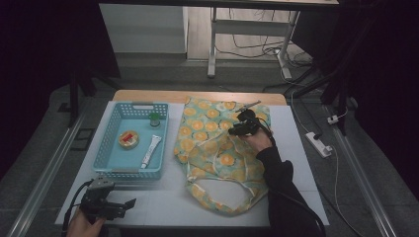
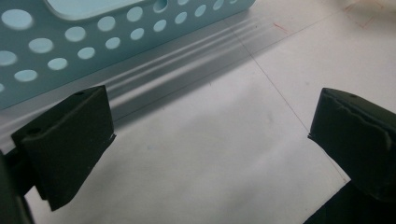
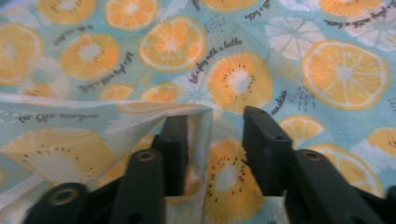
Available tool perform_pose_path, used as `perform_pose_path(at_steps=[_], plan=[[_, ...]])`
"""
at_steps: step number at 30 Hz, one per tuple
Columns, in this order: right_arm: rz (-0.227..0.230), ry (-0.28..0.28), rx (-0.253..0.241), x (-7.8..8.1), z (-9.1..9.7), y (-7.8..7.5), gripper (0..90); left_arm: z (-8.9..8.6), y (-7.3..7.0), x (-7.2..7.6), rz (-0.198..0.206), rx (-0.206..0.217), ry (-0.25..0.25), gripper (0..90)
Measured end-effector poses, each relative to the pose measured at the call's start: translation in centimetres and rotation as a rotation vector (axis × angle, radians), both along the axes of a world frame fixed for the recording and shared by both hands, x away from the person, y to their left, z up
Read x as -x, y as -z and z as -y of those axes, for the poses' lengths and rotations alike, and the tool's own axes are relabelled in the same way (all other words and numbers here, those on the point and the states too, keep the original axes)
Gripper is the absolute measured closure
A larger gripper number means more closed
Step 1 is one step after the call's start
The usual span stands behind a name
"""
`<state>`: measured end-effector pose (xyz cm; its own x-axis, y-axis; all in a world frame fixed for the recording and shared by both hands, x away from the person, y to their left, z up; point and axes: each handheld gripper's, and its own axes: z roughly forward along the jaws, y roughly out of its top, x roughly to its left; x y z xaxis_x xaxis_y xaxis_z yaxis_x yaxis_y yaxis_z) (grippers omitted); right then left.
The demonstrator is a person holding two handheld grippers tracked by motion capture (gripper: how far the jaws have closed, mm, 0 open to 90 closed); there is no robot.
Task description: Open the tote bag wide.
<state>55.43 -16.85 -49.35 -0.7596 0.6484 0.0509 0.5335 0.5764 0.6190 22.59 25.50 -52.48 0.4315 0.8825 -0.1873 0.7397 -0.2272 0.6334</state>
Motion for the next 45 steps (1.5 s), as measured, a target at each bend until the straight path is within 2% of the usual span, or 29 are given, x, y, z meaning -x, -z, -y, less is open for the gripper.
perform_pose_path(at_steps=[6,8,12,18,21,23,24,26,29,30,31,33,35,37,41,45], plan=[[0.008,-0.005,-0.025,0.9,0.7,-0.9,47.7,0.0,0.0,0.0,-0.001,-0.001,0.000,0.0],[-0.008,-0.027,-0.034,1.5,1.0,-1.3,41.9,0.0,0.0,0.0,-0.003,-0.001,-0.001,0.1],[-0.006,-0.046,-0.027,2.3,1.1,-1.5,39.3,0.0,0.0,0.0,-0.003,-0.001,-0.001,0.1],[-0.005,-0.068,-0.064,4.0,1.3,-2.3,30.1,0.0,0.0,0.0,-0.004,-0.001,-0.002,0.1],[-0.005,-0.089,-0.064,5.7,1.0,-2.8,17.9,0.0,0.0,0.0,-0.004,-0.001,-0.003,0.1],[-0.012,-0.095,-0.069,6.0,0.9,-2.9,15.5,0.0,0.0,0.0,-0.004,-0.002,-0.003,0.1],[-0.023,-0.100,-0.071,6.8,0.8,-2.9,9.3,0.0,0.0,0.0,-0.004,-0.002,-0.003,0.1],[-0.019,-0.105,-0.069,7.7,0.7,-2.8,5.5,0.0,0.0,0.0,-0.004,-0.002,-0.003,0.1],[-0.016,-0.126,-0.064,9.0,0.4,-2.6,2.7,0.0,0.0,0.0,-0.005,-0.002,-0.003,0.1],[-0.016,-0.126,-0.064,9.0,0.4,-2.6,2.7,0.0,0.0,0.0,-0.005,-0.002,-0.003,0.1],[-0.019,-0.141,-0.061,9.9,0.0,-2.6,2.4,0.0,0.0,0.0,-0.005,-0.002,-0.003,0.1],[-0.024,-0.156,-0.054,10.8,-0.3,-2.4,2.1,0.0,0.0,0.0,-0.005,-0.002,-0.002,0.1],[-0.026,-0.163,-0.050,11.2,-0.5,-2.3,1.8,0.0,0.0,0.0,-0.005,-0.003,-0.002,0.1],[-0.022,-0.179,-0.024,12.1,-0.9,-1.5,0.4,0.0,0.0,0.0,-0.004,-0.002,-0.003,0.1],[-0.012,-0.185,0.037,12.9,-1.2,-0.2,0.1,0.0,0.0,0.0,-0.005,-0.003,-0.002,0.2],[-0.016,-0.192,0.061,13.2,-1.4,0.7,3.1,0.0,0.0,0.0,-0.004,-0.002,-0.002,0.1]])
